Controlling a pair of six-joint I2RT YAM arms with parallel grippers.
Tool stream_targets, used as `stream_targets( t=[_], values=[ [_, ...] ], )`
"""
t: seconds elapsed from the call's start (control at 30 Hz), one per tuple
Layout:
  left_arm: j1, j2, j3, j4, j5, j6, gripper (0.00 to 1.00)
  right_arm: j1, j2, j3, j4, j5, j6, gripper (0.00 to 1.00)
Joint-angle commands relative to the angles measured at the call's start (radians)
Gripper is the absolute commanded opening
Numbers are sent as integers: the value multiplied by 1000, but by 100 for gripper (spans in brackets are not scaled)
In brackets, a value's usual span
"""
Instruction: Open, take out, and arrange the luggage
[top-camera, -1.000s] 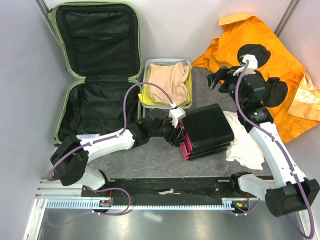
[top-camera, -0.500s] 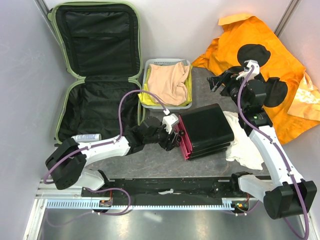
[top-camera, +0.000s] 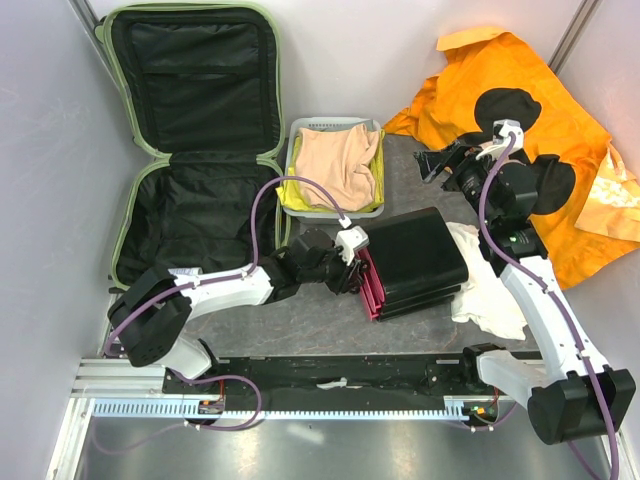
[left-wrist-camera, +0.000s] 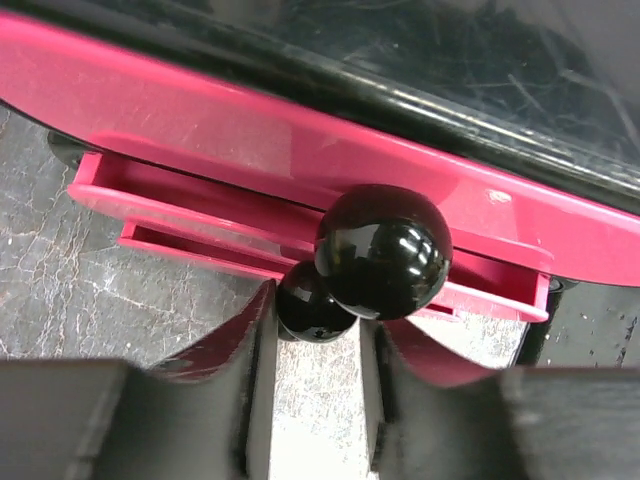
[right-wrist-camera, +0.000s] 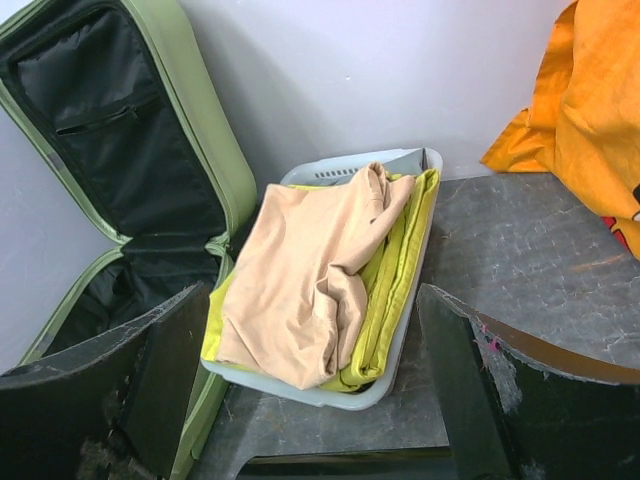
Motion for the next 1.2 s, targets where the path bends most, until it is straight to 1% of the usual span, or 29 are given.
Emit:
stream_targets(
  t=[0.0,0.03,0.07,0.17,0.4,0.63,0.73,0.77,0.8,0.83,0.87,0.93,0.97,1.0,1.07,1.13,1.17],
  values=[
    [2,-17,28,10,-45,46,22,-5,-14,-13,54,-18,11,93],
    [3,-29,18,8,-54,37,19,-5,-14,-13,54,-18,9,93],
    [2,-39,7,5,-60,31,13,-8,-14,-13,54,-18,9,93],
    [1,-85,-51,13,-83,8,8,-6,-13,-15,56,-18,9,93],
    [3,-212,-162,-5,-131,-32,6,-8,-13,-19,61,-15,12,93],
    [2,-263,-207,-54,-188,-62,6,-6,-5,-23,65,-15,18,93],
    [1,-275,-194,-74,-178,-79,21,-5,0,-24,68,-13,22,93],
    [1,-278,-188,-88,-178,-82,28,-6,1,-24,68,-13,25,93],
    [3,-284,-170,-134,-194,-85,45,-6,1,-24,68,-15,23,93],
    [2,-307,-161,-160,-207,-101,53,-6,0,-24,68,-13,23,93],
    [1,-328,-153,-182,-224,-108,63,-6,-3,-24,67,-12,20,93],
    [3,-377,-141,-286,-293,-137,70,-6,-10,-26,64,-1,17,94],
    [6,-443,-134,-319,-319,-148,77,-6,-14,-26,64,6,15,94],
    [26,-472,-116,-390,-358,-168,79,-8,-16,-26,64,10,11,94],
    [69,-563,-93,-448,-379,-194,83,-6,-17,-27,64,16,11,94],
    [176,-612,-67,-507,-363,-230,86,-6,-10,-27,68,14,12,95],
    [225,-641,-55,-522,-347,-243,89,-8,-7,-29,71,13,14,94]
  ],
)
